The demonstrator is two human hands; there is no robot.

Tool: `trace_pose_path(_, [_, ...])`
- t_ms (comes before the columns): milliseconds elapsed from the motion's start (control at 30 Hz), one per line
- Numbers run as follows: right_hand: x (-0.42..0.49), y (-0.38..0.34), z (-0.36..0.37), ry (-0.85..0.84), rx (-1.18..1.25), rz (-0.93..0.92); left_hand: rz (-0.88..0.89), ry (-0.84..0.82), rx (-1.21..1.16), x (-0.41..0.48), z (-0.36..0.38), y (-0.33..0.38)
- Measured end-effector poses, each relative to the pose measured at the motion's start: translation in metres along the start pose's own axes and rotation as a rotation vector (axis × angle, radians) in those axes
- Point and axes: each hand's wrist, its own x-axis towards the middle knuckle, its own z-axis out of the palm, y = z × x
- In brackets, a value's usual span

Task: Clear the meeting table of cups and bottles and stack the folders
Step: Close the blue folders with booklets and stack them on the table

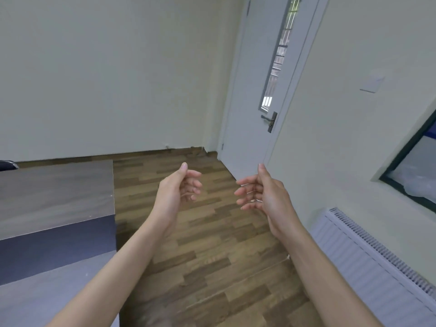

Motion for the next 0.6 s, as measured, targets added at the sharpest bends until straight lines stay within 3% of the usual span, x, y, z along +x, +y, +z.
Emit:
trace_pose_path(200, [0.166,-0.001,0.025,-0.113,-0.038,0.012,0.034,0.158,-0.034,0.152,-0.005,-0.011])
trace_pose_path(600, [0.435,-0.026,0.126,-0.353,-0.024,0.006,0.092,0.390,0.005,0.369,-0.049,0.014])
